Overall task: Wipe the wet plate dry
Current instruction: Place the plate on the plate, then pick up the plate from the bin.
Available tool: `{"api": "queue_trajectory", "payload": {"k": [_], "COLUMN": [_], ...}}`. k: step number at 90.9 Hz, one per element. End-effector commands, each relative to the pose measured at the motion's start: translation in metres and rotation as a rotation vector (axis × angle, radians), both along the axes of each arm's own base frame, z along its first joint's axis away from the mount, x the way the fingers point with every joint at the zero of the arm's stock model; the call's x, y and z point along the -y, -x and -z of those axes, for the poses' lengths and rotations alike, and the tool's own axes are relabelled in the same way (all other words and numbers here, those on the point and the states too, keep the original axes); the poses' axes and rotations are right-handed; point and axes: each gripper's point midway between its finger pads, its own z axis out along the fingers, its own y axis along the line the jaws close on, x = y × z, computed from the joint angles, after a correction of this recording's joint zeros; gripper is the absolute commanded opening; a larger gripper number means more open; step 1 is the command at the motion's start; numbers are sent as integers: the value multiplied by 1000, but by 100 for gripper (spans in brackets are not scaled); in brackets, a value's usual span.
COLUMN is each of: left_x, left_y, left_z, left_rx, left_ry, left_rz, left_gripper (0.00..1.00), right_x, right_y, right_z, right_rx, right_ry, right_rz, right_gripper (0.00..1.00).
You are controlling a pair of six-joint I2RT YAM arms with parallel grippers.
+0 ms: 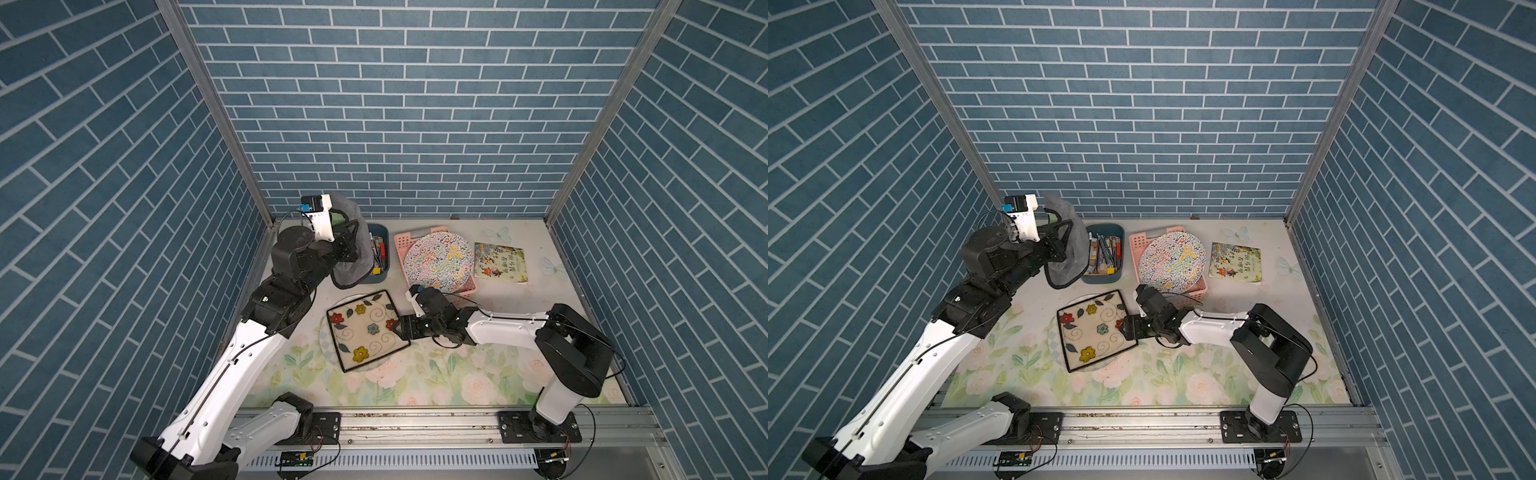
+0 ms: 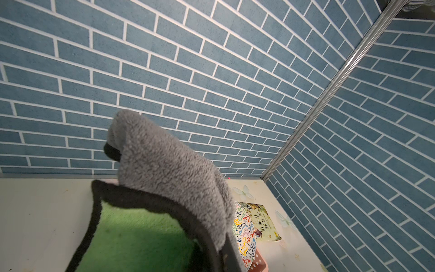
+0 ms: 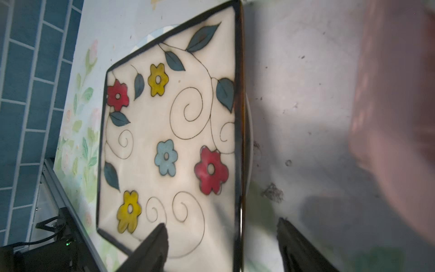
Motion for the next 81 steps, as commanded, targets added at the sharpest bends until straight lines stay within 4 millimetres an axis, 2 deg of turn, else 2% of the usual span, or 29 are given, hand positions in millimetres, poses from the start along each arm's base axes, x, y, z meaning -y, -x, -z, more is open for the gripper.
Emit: {"api": "queue_trajectory", "payload": {"k": [1, 7, 12, 21, 32, 38, 41, 45, 53, 63, 81], "left_x": [3, 5, 7, 11, 13, 14, 15, 17, 20, 22, 25], "left_y": [-3, -5, -6, -6, -6, -5, -4, -4, -5, -7, -11], "left_z": [2, 6, 8, 14, 17, 17, 17, 18, 19, 22, 32], "left_rx": [8, -2, -10, -20, -34, -35, -35, -39, -45, -55, -81], "left_ry": [1, 3, 13, 35, 41, 45, 48, 52, 58, 58, 51], "left_rz": [10, 16, 25, 42, 56, 61, 67, 76, 90, 94, 98], "left_gripper": [0, 0, 0, 0, 0, 0, 0, 0, 0, 0, 0], "right_x": [23, 43, 70, 128, 182, 208, 217, 227, 232, 220, 200], "right_y": [-10, -30, -60, -117, -171, -197, -208, -221, -242, -259, -272], "right_z": [-54, -87, -109, -126, -127, -114, -112, -100, -84, -64, -34], "right_rx": [111, 154, 199, 251, 293, 297, 298, 276, 253, 209, 141], "right_ry": [-22, -88, -114, -96, -39, 32, 45, 61, 57, 34, -18], "right_rz": [4, 44, 117, 278, 431, 498, 523, 548, 551, 507, 437], "right_gripper": [83, 84, 83, 79, 76, 76, 76, 76, 75, 66, 55]}}
